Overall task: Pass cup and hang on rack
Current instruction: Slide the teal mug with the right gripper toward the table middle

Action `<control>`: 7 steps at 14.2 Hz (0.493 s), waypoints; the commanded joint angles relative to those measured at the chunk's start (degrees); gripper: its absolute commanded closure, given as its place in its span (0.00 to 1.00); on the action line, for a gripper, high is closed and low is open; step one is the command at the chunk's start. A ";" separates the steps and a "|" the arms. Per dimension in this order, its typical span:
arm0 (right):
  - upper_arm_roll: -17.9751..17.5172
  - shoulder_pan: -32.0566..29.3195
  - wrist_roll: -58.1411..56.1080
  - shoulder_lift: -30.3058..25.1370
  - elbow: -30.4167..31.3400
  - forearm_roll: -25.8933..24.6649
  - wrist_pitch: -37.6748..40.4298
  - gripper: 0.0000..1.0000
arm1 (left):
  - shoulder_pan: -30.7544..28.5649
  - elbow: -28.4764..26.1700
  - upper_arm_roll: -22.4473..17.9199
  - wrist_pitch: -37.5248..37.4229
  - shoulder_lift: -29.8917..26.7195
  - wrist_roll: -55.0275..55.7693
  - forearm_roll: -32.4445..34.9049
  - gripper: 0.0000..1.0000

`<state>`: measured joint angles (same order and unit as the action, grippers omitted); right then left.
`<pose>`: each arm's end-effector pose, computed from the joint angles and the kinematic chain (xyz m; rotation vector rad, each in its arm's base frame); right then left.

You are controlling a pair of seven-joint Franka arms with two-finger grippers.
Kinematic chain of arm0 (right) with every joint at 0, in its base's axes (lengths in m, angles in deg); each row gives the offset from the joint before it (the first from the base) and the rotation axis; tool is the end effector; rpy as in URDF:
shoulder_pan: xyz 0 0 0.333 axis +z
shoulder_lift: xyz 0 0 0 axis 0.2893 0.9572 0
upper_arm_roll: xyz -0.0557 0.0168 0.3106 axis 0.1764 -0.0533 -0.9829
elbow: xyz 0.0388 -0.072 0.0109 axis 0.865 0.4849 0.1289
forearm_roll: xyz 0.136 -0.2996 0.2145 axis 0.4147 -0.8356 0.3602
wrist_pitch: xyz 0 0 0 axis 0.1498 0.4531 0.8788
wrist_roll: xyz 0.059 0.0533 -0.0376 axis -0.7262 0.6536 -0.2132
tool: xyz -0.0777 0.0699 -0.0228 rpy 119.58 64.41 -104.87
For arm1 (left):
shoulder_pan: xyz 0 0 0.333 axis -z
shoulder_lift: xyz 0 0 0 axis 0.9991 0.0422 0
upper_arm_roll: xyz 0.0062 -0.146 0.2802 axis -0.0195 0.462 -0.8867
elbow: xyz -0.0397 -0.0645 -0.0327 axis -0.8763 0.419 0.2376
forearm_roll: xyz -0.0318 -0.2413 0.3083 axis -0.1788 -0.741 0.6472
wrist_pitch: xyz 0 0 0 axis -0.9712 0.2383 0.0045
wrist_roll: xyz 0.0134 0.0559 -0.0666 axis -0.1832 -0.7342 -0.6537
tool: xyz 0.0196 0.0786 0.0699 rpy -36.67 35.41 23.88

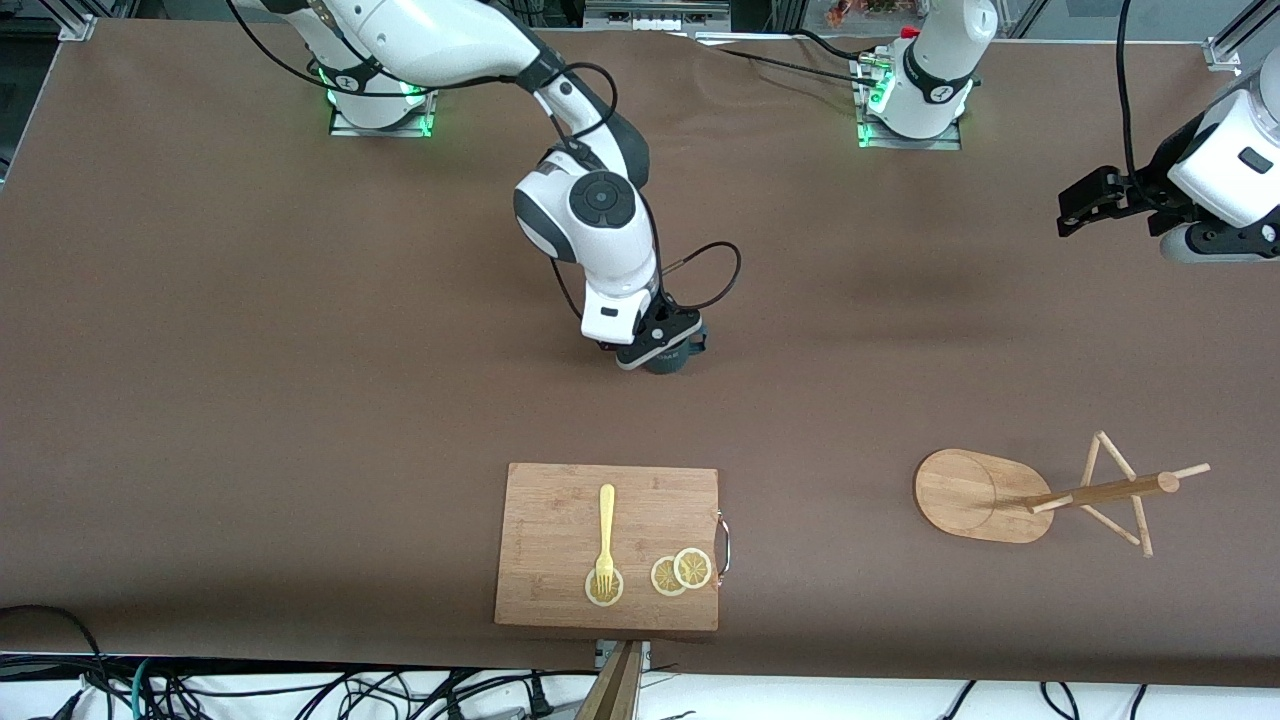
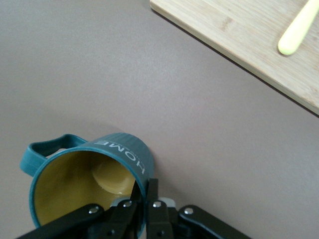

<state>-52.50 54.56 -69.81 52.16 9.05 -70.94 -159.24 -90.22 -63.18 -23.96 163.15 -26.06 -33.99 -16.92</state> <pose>0.5256 0.5114 0.2636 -2.9359 -0.8452 -0.2530 0.5462 -0.0385 0.6210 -3.1122 -0.0577 0.1815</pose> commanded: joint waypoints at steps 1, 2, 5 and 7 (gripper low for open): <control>0.01 0.14 -1.24 0.74 -1.70 0.32 -1.47 0.00 | -0.53 1.34 0.16 -0.26 0.63 -1.11 -0.46 0.00; 0.01 -0.12 -1.33 0.12 -1.70 0.32 -1.39 0.00 | -0.53 1.34 0.16 -0.34 0.63 -1.11 -0.46 0.00; 0.10 -0.21 -1.42 -4.52 -1.53 0.50 0.88 0.00 | -0.44 1.34 0.16 -0.34 0.63 -1.11 -0.46 0.00; 0.28 -1.70 -1.68 -10.83 -1.70 0.41 9.99 0.00 | -0.44 1.34 0.25 -0.43 0.54 -1.11 -0.46 0.00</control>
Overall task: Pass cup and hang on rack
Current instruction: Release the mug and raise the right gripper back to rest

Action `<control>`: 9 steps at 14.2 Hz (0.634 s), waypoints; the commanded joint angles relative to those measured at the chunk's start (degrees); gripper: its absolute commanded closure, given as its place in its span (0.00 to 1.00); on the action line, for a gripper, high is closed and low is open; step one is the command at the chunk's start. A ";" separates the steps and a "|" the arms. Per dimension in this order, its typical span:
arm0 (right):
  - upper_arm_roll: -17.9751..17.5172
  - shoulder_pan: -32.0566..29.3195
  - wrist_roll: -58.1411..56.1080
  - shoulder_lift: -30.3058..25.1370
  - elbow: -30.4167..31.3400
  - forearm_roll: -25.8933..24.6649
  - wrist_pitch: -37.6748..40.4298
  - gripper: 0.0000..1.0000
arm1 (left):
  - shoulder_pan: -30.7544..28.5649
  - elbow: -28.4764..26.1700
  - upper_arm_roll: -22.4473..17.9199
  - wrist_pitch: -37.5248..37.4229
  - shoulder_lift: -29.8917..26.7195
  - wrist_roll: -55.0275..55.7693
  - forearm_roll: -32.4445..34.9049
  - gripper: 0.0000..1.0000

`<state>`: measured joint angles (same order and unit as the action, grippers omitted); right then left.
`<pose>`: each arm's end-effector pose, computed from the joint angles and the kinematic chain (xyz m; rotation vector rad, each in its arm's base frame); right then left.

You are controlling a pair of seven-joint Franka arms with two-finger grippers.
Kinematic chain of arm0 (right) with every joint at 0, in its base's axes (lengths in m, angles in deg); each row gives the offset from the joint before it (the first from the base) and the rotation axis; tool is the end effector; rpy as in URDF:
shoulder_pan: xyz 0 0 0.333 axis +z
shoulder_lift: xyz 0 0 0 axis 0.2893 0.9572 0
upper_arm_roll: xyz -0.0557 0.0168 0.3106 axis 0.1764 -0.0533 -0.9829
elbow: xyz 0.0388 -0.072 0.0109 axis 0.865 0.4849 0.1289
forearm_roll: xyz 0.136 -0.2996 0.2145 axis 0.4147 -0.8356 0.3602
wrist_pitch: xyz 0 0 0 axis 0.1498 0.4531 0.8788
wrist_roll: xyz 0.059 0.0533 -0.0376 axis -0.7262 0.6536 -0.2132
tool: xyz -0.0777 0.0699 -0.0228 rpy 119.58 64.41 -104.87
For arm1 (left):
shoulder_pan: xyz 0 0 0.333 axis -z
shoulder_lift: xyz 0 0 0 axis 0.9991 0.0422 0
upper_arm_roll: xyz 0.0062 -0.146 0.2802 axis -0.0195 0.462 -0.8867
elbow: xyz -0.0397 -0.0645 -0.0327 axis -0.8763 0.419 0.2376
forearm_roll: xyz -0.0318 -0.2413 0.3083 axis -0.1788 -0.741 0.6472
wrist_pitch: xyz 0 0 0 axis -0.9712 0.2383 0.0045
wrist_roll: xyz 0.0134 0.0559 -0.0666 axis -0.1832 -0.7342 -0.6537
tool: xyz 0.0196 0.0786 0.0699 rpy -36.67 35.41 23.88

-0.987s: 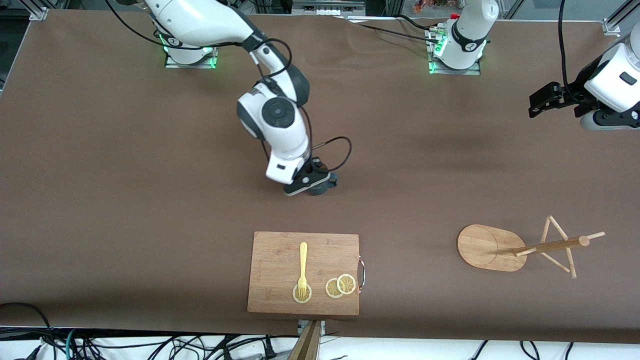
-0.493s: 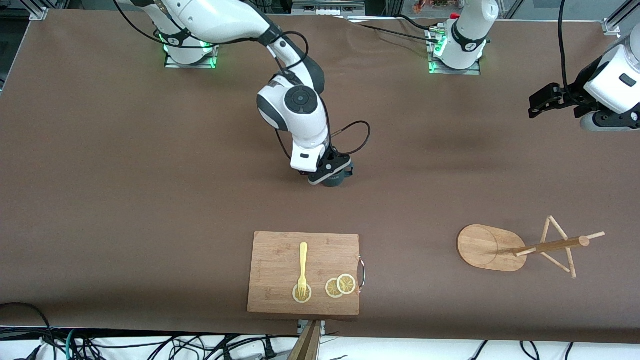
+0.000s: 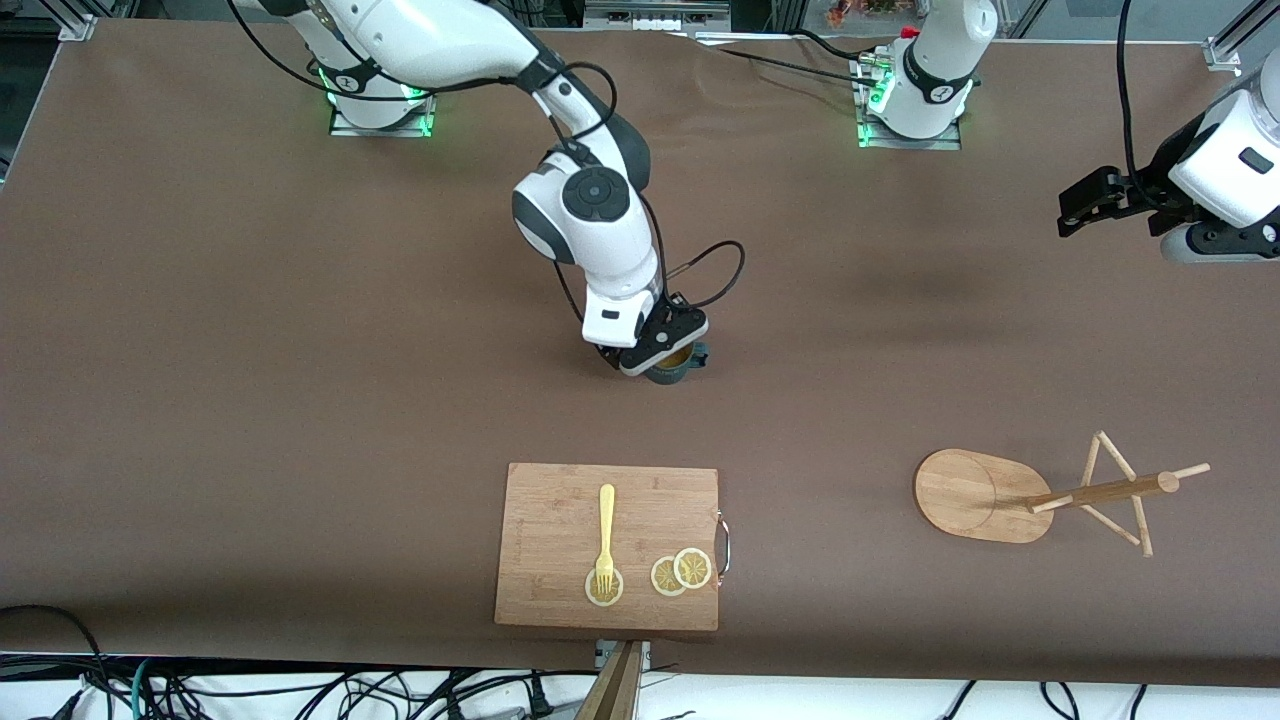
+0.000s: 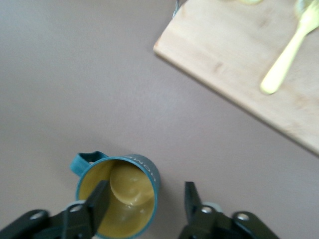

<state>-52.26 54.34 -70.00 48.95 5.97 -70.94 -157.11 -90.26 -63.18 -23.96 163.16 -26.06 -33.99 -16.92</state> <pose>0.5394 0.5133 0.3259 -2.9089 -0.8230 -0.3570 0.5462 -0.0381 0.6210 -3.1122 -0.0588 0.1813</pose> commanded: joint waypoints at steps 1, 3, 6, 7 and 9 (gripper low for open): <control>0.12 -2.79 -1.49 -10.44 1.46 0.50 11.56 0.00 | -0.40 1.34 0.24 -0.45 0.54 -1.11 -0.46 0.00; 1.61 -5.08 -1.31 -15.98 1.46 0.76 18.33 0.00 | -0.40 1.25 0.33 -0.53 0.54 -1.11 -0.46 0.00; 10.46 -5.53 -1.31 -20.04 1.46 0.85 28.28 0.00 | -0.40 1.25 0.41 -0.62 0.54 -1.03 -0.46 0.00; 13.63 -5.53 -1.49 -20.31 1.46 1.11 30.82 0.00 | -0.40 1.25 0.59 -0.62 0.54 -0.85 -0.46 0.00; 19.69 -5.62 -1.49 -20.40 1.54 4.78 34.35 0.00 | -0.40 1.34 0.68 -0.62 0.54 -0.50 -0.46 0.00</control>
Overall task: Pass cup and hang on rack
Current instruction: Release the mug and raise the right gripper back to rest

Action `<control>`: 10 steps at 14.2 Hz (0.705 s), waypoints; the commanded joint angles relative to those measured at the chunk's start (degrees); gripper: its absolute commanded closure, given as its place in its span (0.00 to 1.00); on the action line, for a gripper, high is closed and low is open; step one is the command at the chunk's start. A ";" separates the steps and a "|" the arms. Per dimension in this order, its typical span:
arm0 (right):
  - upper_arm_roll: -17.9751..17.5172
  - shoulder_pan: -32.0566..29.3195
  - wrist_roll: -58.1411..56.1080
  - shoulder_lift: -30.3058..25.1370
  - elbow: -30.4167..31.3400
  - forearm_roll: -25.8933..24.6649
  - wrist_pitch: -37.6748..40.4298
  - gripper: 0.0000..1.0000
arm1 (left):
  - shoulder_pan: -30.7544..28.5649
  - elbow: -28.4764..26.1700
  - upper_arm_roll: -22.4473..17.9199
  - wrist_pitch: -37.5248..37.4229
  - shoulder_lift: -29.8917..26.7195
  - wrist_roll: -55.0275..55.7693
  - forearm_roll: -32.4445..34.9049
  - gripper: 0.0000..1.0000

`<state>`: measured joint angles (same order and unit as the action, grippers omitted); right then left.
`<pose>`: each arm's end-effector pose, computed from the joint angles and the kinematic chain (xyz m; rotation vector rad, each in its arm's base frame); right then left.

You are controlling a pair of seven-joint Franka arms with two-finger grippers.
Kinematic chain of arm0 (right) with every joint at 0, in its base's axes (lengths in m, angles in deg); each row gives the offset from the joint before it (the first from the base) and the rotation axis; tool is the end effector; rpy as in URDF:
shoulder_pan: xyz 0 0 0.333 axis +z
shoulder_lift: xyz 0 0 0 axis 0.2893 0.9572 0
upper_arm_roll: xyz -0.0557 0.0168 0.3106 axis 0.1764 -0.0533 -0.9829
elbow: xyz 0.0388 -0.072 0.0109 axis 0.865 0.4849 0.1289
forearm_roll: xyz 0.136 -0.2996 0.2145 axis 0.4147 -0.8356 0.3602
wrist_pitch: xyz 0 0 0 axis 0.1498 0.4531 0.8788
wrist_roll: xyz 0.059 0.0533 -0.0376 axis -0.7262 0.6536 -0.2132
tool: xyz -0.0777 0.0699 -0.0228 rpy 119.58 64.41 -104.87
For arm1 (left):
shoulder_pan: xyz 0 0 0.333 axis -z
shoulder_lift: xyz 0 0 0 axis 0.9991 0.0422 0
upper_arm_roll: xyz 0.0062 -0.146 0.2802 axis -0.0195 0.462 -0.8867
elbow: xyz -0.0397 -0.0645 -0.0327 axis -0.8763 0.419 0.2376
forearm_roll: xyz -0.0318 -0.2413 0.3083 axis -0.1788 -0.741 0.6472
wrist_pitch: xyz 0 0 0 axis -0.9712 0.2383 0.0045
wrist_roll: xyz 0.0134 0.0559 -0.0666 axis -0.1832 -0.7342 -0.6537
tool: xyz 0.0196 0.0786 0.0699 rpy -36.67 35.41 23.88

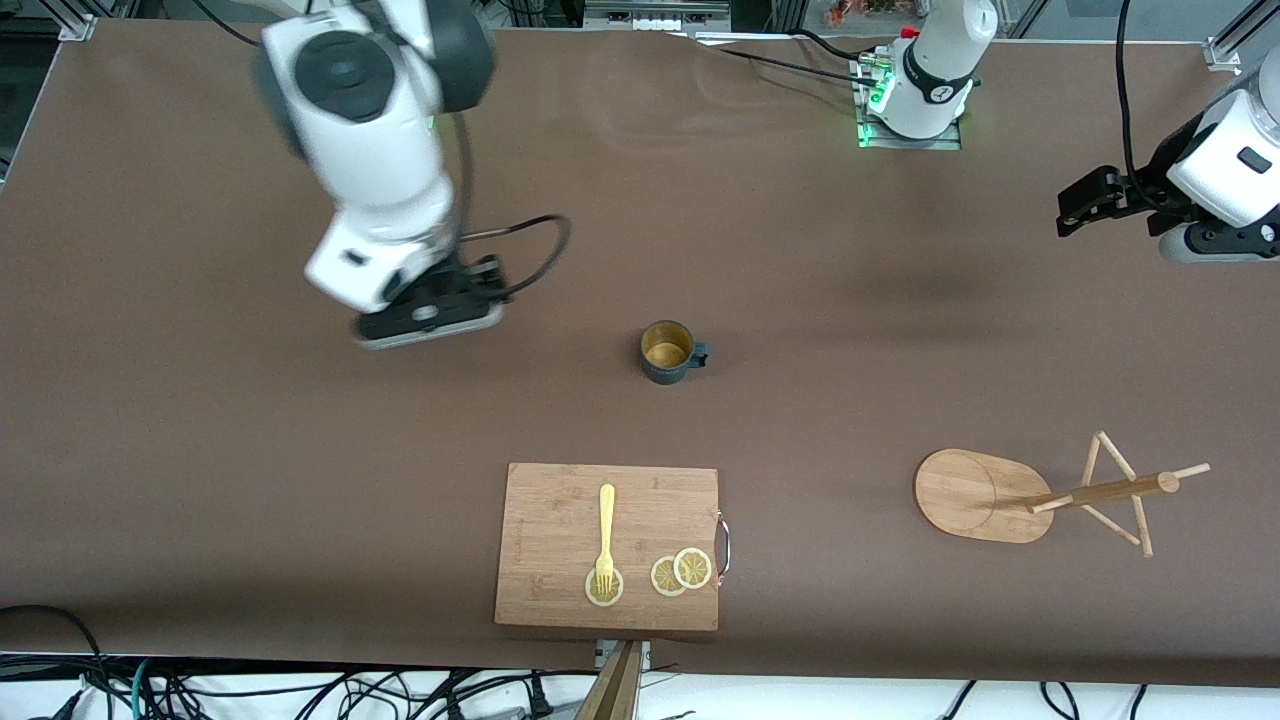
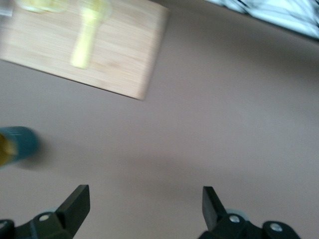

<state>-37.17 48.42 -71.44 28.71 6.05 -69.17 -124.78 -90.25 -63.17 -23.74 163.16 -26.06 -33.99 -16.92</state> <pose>0.6009 0.2735 0.5174 2.9921 0.2835 0.1277 0.5461 -0.0403 0.6211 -3.1123 -0.0526 0.1809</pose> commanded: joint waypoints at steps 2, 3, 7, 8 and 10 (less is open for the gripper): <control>9.71 -0.31 -2.93 0.27 2.43 6.36 3.25 0.00 | -0.41 1.24 0.47 -0.62 0.54 -0.41 -0.55 0.00; 9.20 -3.88 -6.17 0.10 2.52 7.33 5.00 0.00 | -0.41 1.32 0.55 -0.62 0.54 -0.41 -0.55 0.00; 5.78 -17.44 -16.82 -2.96 4.80 13.32 5.72 0.00 | -0.32 1.24 0.64 -0.88 0.45 -0.50 -0.64 0.00; 4.12 -20.24 -17.01 -4.80 6.11 13.14 5.81 0.00 | -0.32 1.24 0.64 -0.88 0.45 -0.41 -0.64 0.00; 0.51 -26.04 -17.10 -10.24 10.59 10.96 5.81 0.00 | -0.32 1.24 0.56 -0.88 0.45 -0.41 -0.64 0.00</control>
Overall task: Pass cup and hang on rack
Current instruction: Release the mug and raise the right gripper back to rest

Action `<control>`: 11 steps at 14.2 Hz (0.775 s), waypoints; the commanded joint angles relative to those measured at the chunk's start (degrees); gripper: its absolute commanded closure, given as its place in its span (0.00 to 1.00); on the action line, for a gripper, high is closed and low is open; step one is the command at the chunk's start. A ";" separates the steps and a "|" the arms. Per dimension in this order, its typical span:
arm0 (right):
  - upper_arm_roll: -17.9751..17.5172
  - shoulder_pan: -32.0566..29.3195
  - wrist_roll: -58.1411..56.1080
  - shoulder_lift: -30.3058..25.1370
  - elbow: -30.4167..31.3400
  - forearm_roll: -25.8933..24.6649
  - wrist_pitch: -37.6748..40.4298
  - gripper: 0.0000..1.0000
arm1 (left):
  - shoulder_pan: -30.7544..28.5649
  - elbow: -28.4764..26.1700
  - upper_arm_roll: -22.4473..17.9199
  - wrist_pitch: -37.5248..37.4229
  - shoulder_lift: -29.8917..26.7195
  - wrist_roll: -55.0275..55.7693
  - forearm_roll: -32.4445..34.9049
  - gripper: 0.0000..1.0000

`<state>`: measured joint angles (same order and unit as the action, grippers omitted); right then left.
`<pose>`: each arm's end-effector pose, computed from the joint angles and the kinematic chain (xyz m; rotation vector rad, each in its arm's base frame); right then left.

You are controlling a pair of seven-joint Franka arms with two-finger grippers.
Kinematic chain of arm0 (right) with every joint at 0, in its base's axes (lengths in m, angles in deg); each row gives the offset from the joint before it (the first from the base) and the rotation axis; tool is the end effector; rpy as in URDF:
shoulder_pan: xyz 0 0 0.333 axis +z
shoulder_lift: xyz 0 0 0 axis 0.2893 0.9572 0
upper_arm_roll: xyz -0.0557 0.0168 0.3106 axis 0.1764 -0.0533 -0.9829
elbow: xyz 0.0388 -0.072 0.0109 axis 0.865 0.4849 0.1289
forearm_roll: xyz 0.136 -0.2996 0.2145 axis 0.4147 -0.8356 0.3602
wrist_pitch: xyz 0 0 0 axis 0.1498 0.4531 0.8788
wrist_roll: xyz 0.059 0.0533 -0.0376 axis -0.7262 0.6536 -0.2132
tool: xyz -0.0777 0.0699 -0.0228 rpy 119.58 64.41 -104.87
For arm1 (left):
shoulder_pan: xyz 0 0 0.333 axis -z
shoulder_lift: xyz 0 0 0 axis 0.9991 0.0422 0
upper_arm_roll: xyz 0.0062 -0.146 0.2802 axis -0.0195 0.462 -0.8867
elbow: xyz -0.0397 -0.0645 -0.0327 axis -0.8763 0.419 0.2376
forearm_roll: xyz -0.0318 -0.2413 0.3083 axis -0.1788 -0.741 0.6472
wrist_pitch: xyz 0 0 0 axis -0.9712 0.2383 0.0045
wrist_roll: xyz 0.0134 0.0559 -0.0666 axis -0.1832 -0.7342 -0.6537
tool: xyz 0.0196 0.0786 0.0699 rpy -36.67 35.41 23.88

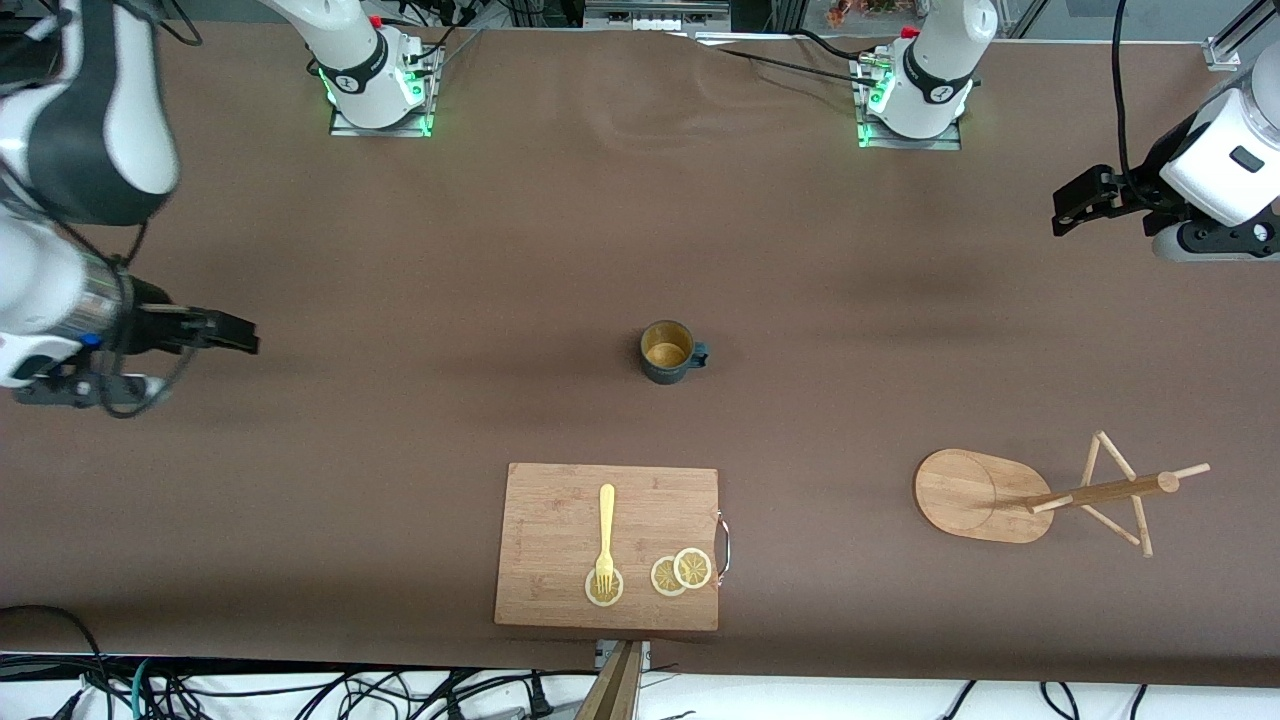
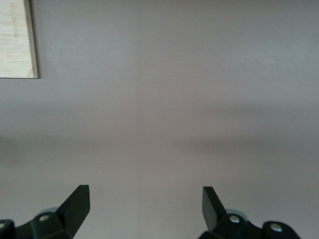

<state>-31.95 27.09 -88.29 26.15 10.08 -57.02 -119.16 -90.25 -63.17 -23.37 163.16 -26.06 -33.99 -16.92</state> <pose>0.6341 -0.0002 0.5055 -3.1006 0.0313 0.1299 0.5458 -0.0438 0.6211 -3.1122 -0.0425 0.1808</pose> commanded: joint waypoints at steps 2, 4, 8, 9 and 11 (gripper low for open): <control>-8.31 -8.58 -0.25 -12.26 11.04 -4.28 -0.24 0.00 | -0.32 1.24 0.18 -0.88 0.45 -0.32 -0.64 0.00; -9.11 -10.18 -0.34 -13.42 12.37 -4.29 0.02 0.00 | -0.32 1.24 0.18 -0.79 0.45 -0.50 -0.55 0.00; -10.87 -12.82 -0.60 -16.23 11.94 -3.94 2.99 0.00 | -0.32 1.32 0.18 -0.70 0.54 -0.50 -0.46 0.00; -10.87 -13.00 -0.69 -16.15 11.33 -4.02 3.53 0.00 | -0.32 1.24 0.18 -0.79 0.45 -0.50 -0.55 0.00; -10.79 -12.65 -1.12 -15.53 10.89 -4.28 4.32 0.00 | -0.32 1.32 0.18 -0.79 0.54 -0.32 -0.72 0.00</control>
<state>-41.43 15.58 -88.64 10.93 20.78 -60.55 -116.04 -90.25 -63.17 -23.38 163.14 -26.06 -33.99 -16.92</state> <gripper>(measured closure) 0.000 0.000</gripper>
